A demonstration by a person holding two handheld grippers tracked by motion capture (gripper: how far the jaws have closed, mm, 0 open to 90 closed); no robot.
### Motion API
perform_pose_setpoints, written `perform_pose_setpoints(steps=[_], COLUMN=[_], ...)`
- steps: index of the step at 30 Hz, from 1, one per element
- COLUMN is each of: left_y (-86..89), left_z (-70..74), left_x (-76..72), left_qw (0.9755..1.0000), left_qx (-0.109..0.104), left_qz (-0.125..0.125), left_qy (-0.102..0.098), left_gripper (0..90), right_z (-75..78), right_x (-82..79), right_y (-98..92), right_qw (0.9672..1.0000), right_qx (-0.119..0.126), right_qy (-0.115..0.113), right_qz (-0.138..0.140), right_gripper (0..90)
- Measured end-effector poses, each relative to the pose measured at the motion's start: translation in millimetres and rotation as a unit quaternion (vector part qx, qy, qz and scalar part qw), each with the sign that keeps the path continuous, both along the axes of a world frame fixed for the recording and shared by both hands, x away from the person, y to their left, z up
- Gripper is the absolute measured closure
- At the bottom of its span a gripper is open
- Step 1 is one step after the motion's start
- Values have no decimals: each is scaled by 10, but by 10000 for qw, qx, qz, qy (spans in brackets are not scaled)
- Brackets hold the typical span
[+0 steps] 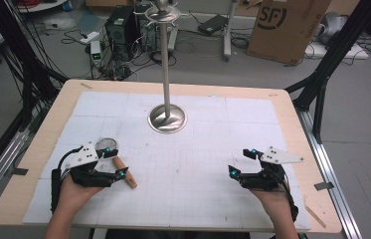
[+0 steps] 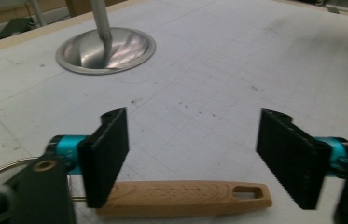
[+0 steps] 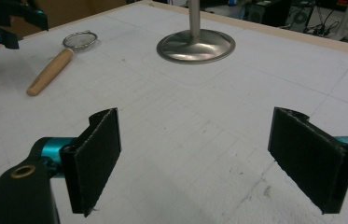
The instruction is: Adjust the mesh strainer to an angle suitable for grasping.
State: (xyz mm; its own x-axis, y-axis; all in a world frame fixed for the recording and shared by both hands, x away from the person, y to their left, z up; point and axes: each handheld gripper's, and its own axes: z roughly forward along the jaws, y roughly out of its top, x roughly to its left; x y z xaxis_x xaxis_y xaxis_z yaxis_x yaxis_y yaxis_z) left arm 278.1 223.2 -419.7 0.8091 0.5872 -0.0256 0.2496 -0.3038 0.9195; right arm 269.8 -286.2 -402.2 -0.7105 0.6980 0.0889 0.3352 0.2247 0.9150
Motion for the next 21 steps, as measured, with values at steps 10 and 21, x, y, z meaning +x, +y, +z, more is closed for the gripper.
perform_pose_setpoints(steps=[10,21], left_y=[80,57], left_z=[-57,-157], left_x=[-35,-39], left_qw=[9994,9955], left_qx=[160,709], left_qz=[-216,-452], left_qy=[210,445], left_gripper=[618,866], right_z=[-6,-26], right_x=[17,30], right_y=[39,47], right_qw=[10000,9999], right_qx=[-38,-76], right_qy=[30,79], right_qz=[5,-13], right_gripper=[163,163])
